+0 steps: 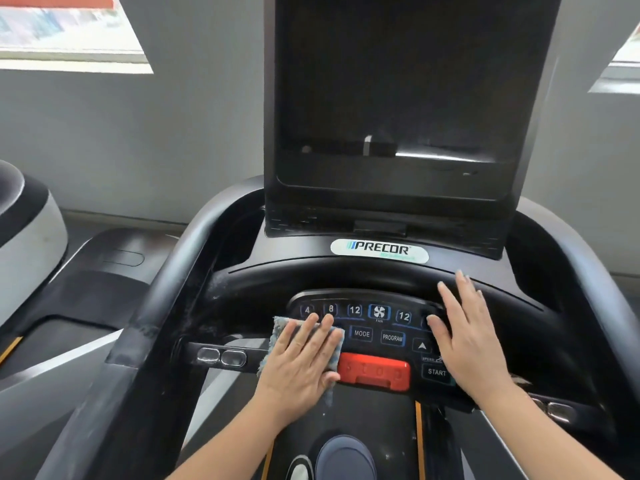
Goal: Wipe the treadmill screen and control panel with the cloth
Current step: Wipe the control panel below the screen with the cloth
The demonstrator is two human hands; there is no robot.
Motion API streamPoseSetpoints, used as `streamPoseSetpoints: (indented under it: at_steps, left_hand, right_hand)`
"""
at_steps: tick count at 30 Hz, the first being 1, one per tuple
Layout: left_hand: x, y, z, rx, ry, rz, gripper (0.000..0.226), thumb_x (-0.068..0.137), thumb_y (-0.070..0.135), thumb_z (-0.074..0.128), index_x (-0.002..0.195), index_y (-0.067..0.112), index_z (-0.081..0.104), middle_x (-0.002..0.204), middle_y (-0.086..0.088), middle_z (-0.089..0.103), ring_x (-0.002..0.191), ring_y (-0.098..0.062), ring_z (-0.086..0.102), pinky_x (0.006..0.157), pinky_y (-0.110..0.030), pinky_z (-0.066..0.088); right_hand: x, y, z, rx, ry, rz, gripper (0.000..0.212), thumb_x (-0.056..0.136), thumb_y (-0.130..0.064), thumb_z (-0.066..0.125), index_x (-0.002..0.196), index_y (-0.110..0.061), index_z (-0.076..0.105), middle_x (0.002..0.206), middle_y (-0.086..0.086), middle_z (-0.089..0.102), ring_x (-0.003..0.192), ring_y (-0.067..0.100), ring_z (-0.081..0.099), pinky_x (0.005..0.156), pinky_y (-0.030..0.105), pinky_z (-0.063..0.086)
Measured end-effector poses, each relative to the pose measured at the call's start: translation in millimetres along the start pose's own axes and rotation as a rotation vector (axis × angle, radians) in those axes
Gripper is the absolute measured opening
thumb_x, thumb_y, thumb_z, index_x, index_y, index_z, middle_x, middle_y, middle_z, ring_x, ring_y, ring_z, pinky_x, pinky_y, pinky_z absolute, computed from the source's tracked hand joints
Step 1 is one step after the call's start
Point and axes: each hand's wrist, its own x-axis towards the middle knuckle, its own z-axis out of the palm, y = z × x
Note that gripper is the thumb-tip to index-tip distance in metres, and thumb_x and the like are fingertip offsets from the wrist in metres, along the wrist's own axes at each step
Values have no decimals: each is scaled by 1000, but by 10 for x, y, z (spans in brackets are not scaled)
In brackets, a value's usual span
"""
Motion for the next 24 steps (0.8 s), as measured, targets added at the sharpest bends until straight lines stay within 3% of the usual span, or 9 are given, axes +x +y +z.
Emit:
streamPoseSetpoints:
  at_steps: [4, 11, 17, 21, 24]
  left_hand:
    - [-60, -14, 12, 4, 22, 18, 70, 106, 56, 21, 162, 16, 13, 166, -8, 21, 156, -30, 5, 124, -50, 11]
    - [470, -103, -158, 11, 43, 7, 66, 106, 55, 23, 159, 16, 22, 167, -9, 18, 155, -30, 13, 125, -50, 12]
    - [-251, -47, 120, 70, 34, 69, 63, 107, 51, 24, 160, 16, 21, 154, -9, 45, 156, -32, 7, 122, -53, 15]
    - [302, -128, -87, 50, 31, 124, 61, 107, 54, 19, 157, 20, 24, 163, -8, 29, 156, -30, 10, 124, -52, 12]
    - [578, -148, -189, 24, 20, 67, 64, 106, 56, 19, 159, 20, 23, 167, -9, 21, 155, -31, 16, 124, -52, 11]
  right_hand:
    - [-31, 7, 87, -145, -44, -56, 66, 107, -51, 25, 147, -4, 44, 159, 21, 31, 151, 33, 24, 121, 53, 24]
    - [-41, -16, 99, -229, -74, -36, 70, 105, -56, 22, 149, -5, 40, 159, 21, 33, 150, 34, 25, 120, 55, 24]
    - [-33, -6, 89, -226, -87, -49, 69, 105, -56, 23, 151, -7, 38, 160, 19, 30, 151, 32, 22, 121, 50, 21]
    - [-39, -7, 90, -214, -68, -33, 67, 106, -55, 25, 150, -7, 39, 160, 19, 31, 151, 32, 23, 120, 53, 25]
    - [-58, -2, 108, -187, -29, -41, 67, 106, -54, 27, 149, -4, 42, 159, 21, 33, 150, 34, 26, 119, 56, 27]
